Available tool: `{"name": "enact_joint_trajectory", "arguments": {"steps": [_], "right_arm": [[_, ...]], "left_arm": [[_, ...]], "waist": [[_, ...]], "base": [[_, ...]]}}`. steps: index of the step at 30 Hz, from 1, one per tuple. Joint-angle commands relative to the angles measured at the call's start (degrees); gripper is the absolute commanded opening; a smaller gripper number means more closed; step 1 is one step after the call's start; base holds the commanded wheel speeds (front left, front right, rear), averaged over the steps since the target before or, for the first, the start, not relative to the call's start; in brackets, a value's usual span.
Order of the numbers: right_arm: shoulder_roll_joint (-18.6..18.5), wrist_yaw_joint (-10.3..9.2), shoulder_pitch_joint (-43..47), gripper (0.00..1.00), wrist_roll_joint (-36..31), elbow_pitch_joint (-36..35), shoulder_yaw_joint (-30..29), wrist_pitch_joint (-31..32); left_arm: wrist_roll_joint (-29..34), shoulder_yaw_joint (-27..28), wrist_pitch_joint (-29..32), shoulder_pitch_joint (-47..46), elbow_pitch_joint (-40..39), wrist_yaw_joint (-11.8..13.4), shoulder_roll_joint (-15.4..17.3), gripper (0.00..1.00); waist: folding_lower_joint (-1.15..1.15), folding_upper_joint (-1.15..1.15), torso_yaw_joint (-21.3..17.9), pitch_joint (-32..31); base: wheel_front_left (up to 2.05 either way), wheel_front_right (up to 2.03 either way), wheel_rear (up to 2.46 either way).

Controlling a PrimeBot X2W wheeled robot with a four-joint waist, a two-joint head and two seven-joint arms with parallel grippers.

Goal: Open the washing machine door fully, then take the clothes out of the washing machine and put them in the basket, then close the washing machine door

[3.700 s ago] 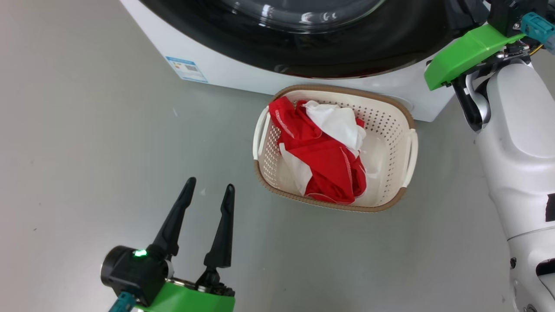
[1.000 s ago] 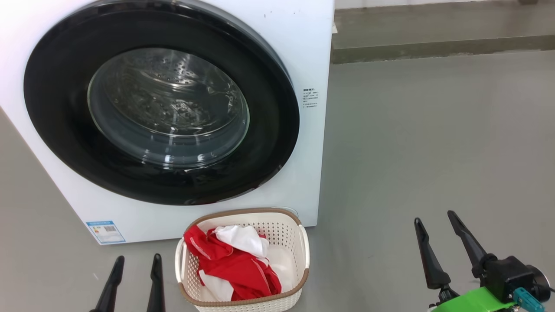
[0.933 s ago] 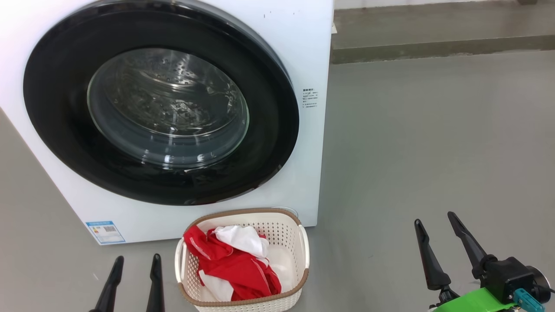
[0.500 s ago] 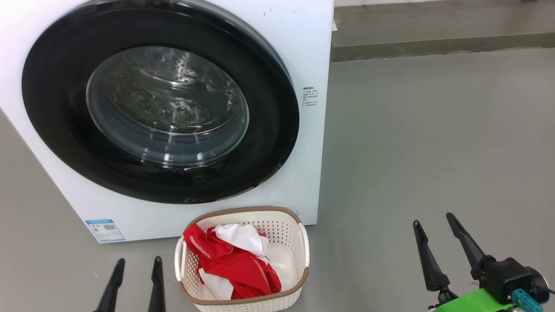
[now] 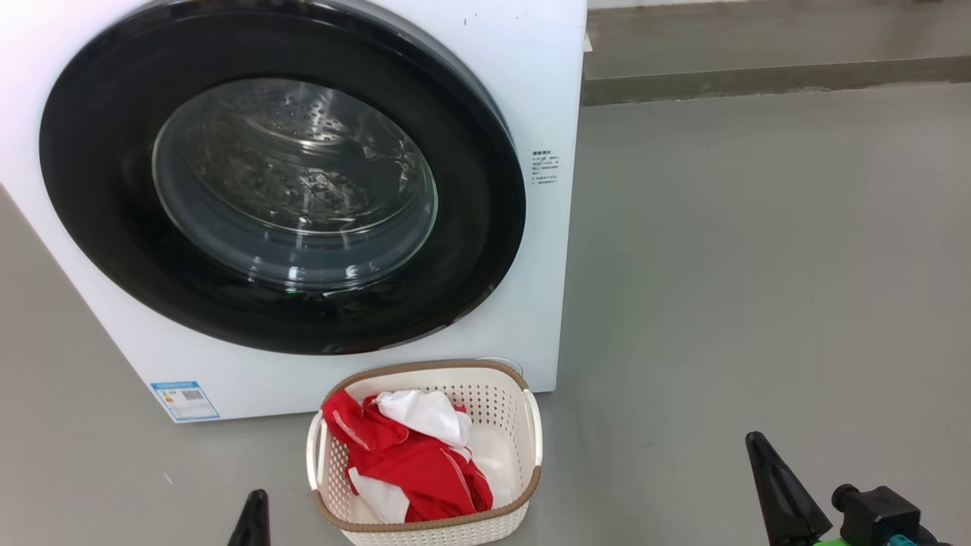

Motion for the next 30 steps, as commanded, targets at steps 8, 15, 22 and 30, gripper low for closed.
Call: {"name": "enact_joint_trajectory", "arguments": {"steps": [8, 15, 22, 30], "right_arm": [[-0.56, -0.03, -2.53, 0.0, 5.94, -1.28, -0.42, 1.27], [-0.7, -0.04, -3.21, 0.0, 10.62, -1.12, -0.66, 2.4], [-0.84, -0.05, -3.96, 0.0, 15.94, -0.94, -0.96, 3.71], [-0.97, -0.07, -4.72, 0.0, 21.24, -0.77, -1.27, 5.03]], "left_arm": [[-5.59, 0.86, 1.34, -2.13, -0.74, -0.73, 0.34, 0.0], [-10.09, 1.22, 2.46, -2.9, -0.34, -1.09, 0.38, 0.0], [-15.23, 1.65, 3.76, -3.8, 0.13, -1.51, 0.42, 0.0], [-20.35, 2.09, 5.07, -4.7, 0.61, -1.92, 0.46, 0.0]], "waist": [[-0.03, 0.0, 0.16, 0.41], [-0.03, 0.0, 0.3, 0.67], [-0.03, 0.0, 0.45, 0.97], [-0.03, 0.0, 0.61, 1.27]], "base": [[0.0, 0.0, 0.0], [0.0, 0.0, 0.0], [0.0, 0.0, 0.0], [0.0, 0.0, 0.0]]}}
